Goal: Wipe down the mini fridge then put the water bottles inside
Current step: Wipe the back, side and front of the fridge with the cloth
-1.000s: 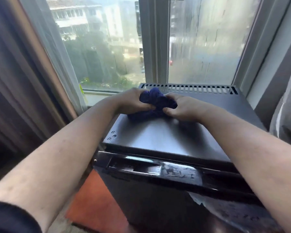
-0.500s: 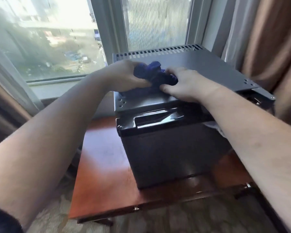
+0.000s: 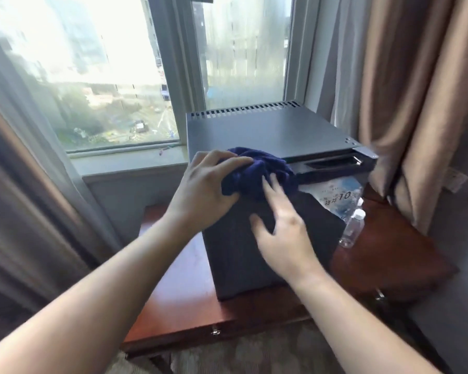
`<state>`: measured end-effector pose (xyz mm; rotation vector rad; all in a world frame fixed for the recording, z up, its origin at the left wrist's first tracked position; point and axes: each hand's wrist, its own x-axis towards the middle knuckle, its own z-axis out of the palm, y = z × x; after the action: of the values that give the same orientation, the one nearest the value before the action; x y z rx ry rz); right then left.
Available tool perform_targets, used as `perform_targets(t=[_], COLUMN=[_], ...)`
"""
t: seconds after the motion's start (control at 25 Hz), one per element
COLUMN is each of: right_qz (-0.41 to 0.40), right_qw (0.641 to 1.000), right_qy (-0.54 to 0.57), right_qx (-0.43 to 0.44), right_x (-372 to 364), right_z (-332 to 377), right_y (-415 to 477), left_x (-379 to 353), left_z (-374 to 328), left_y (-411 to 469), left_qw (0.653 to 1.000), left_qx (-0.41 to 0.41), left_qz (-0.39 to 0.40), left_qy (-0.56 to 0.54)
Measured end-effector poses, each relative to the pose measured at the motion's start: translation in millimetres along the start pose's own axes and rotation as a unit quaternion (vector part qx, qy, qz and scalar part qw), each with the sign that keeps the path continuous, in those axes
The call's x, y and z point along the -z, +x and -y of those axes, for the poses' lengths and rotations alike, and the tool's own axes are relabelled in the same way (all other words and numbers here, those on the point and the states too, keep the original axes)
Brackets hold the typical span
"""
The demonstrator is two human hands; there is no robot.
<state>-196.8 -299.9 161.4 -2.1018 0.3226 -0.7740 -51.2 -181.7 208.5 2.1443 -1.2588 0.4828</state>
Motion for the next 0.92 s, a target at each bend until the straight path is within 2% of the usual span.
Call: perform_targets(t=[0.12, 0.24, 0.28, 0.32, 0.4, 0.48, 0.56, 0.64, 0.72, 0.84, 0.92], right_qz=[-0.009, -0.053, -0.061, -0.075, -0.120, -0.166, -0.194, -0.226, -0.256, -0.248, -0.238], right_qw=[0.980, 0.942, 0.934, 0.927, 0.911, 0.895, 0.905, 0.914, 0.911, 0.916, 0.923], right_qy=[0.150, 0.249, 0.259, 0.262, 0.275, 0.275, 0.212, 0.147, 0.128, 0.113, 0.105], right_qx=[-0.130, -0.219, -0.240, -0.257, -0.284, -0.310, -0.313, -0.303, -0.296, -0.294, -0.282], right_x=[-2.4, 6.3, 10.7, 15.2, 21.4, 19.3, 8.7, -6.2, -13.7, -15.5, -20.4], right_z=[-3.0, -4.0, -4.0, -4.1, -4.4, -3.8, -2.1, -5.2, -1.8, 6.1, 2.2], right_y=[-34.8, -48.0, -50.3, -52.5, -53.2, -45.3, -34.0, -21.5, -10.4, 7.5, 17.0], left_x=[-30.0, -63.4, -71.1, -75.2, -79.8, -86.1, -83.9, -78.5, -71.3, -63.1, -58.0], left_z=[-28.9, -57.9, -68.1, -78.6, -92.7, -88.2, -79.6, -76.5, -78.0, -74.3, -65.5], left_y=[-39.5, -71.4, -77.1, -79.2, -78.6, -74.2, -65.6, -54.6, -45.2, -34.7, -33.9], left_qw=[0.998, 0.976, 0.947, 0.895, 0.744, 0.609, 0.523, 0.467, 0.426, 0.373, 0.353], left_qx=[-0.015, 0.101, 0.170, 0.246, 0.380, 0.456, 0.471, 0.472, 0.488, 0.499, 0.497], left_qz=[-0.046, -0.059, -0.053, -0.037, -0.007, 0.034, 0.089, 0.129, 0.141, 0.148, 0.148], left_qy=[-0.041, -0.184, -0.267, -0.370, -0.549, -0.648, -0.705, -0.736, -0.749, -0.768, -0.779])
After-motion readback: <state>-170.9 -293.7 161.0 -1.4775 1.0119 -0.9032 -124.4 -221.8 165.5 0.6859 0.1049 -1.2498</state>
